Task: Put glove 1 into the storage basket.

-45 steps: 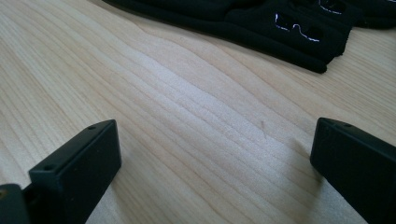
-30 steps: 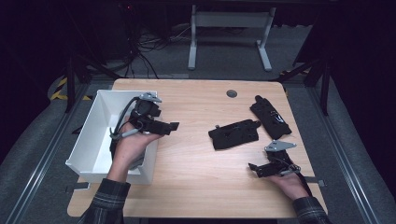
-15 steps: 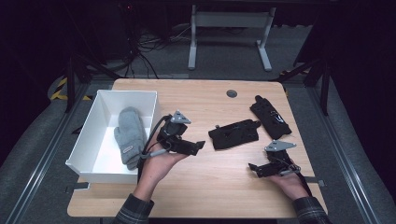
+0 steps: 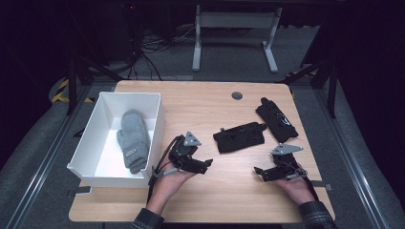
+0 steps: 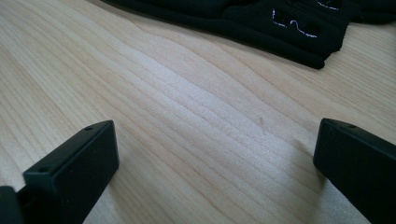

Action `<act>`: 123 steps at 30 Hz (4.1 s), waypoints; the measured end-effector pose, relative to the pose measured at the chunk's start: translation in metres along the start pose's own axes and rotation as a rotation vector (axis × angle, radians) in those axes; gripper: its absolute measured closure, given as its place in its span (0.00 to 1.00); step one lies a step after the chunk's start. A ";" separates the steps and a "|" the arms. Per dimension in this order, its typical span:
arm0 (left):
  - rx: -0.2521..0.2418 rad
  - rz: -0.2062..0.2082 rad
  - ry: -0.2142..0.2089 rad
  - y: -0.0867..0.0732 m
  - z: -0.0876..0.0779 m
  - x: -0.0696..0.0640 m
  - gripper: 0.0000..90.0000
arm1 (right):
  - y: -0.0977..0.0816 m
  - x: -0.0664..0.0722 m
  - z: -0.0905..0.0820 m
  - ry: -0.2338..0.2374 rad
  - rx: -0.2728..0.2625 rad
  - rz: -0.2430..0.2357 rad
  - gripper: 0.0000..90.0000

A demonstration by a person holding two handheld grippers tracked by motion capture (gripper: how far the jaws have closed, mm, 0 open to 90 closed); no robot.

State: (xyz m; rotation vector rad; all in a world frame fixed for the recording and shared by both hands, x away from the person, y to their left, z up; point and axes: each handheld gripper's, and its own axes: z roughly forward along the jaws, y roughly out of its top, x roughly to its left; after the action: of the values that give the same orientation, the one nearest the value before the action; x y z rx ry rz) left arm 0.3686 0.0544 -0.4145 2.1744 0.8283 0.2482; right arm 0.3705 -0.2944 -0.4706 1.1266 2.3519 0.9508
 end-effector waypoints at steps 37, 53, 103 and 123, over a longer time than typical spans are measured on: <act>0.074 0.081 0.013 -0.057 0.030 0.008 0.00 | 0.081 0.007 0.062 0.143 -0.015 -0.069 1.00; 0.072 0.071 0.031 -0.057 0.031 0.005 0.00 | 0.058 0.037 0.039 0.261 0.019 -0.134 1.00; 0.078 0.114 -0.022 -0.056 0.032 0.003 0.00 | 0.091 0.049 0.065 0.235 0.002 -0.204 1.00; 0.080 0.115 -0.022 -0.056 0.032 0.003 0.00 | 0.086 -0.006 0.025 0.124 -0.081 -0.109 1.00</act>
State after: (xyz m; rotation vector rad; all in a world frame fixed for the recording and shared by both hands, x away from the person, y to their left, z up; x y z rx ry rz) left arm 0.3578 0.0637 -0.4773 2.2988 0.7130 0.2522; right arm 0.4356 -0.2495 -0.4271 0.9235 2.4203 1.0944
